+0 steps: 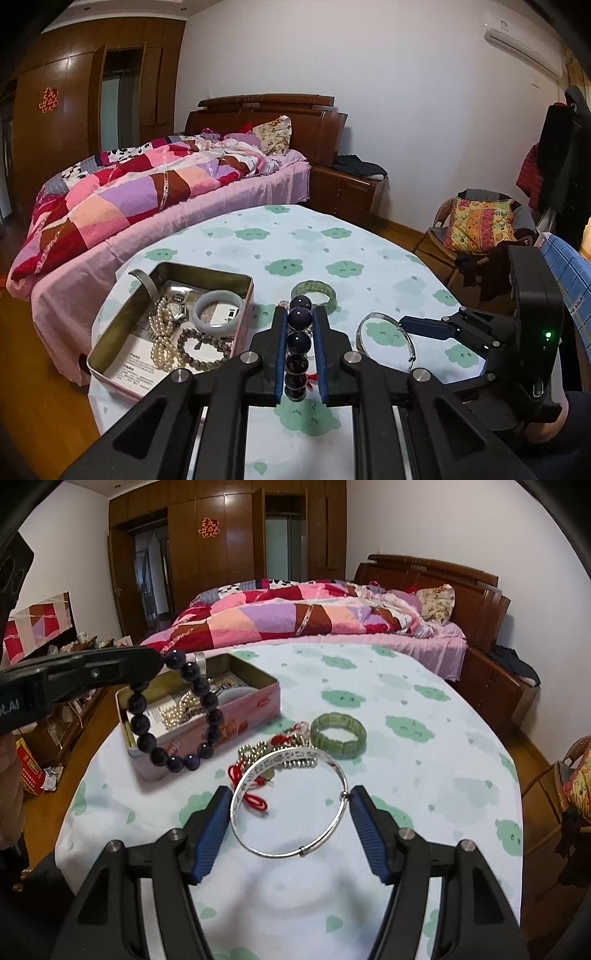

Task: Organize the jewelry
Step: 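Grasp the silver bangle with the right tool while the left tool holds the purple beads, then lower the silver bangle into the tin with the right tool while the left tool drops the purple beads in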

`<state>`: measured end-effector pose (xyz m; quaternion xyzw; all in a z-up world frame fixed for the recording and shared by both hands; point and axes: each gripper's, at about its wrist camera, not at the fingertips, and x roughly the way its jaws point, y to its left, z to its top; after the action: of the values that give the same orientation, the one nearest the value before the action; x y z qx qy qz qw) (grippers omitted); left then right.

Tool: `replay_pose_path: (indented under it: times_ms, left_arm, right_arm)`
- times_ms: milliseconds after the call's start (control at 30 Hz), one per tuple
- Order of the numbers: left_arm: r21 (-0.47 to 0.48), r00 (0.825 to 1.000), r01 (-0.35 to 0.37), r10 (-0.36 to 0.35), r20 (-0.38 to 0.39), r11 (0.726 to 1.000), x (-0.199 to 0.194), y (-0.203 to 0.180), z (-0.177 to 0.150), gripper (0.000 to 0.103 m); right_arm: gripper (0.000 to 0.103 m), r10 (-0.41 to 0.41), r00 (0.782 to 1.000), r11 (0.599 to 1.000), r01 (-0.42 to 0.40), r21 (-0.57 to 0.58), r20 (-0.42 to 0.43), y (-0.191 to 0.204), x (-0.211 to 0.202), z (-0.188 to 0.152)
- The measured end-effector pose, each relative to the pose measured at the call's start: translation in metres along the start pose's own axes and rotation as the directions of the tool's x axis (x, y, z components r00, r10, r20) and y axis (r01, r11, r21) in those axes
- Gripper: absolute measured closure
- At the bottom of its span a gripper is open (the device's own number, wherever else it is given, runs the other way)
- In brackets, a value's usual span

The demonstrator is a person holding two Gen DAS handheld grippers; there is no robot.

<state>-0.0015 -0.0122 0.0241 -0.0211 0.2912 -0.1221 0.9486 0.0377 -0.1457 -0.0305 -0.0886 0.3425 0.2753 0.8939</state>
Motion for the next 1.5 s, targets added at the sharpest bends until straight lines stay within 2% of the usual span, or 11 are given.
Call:
replay_pose_path:
  times_ms: [333,633,1167,1500]
  left_arm:
    - [0.017,0.998,-0.040,0.039,0.050,0.999,-0.013,0.015,0.017,0.090]
    - [-0.041,0.991,-0.106,0.109,0.072,0.993,-0.019,0.052,0.025,0.090]
    - [-0.109,0.981,-0.178,0.185,0.058,0.978,-0.017,0.097,0.028,0.090]
    - [-0.145,0.976,-0.216,0.216,-0.015,0.966,0.006,0.123,0.016,0.090]
  right_arm:
    - [0.036,0.002,0.999,1.000,-0.001,-0.030,0.045,0.007,0.002,0.022]
    - [0.036,0.041,0.996,0.995,-0.033,-0.091,0.085,0.029,0.011,0.051]
    - [0.036,0.096,0.990,0.987,-0.082,-0.140,0.100,0.061,0.037,0.082]
    - [0.036,0.129,0.991,0.978,-0.122,-0.168,0.031,0.084,0.072,0.086]
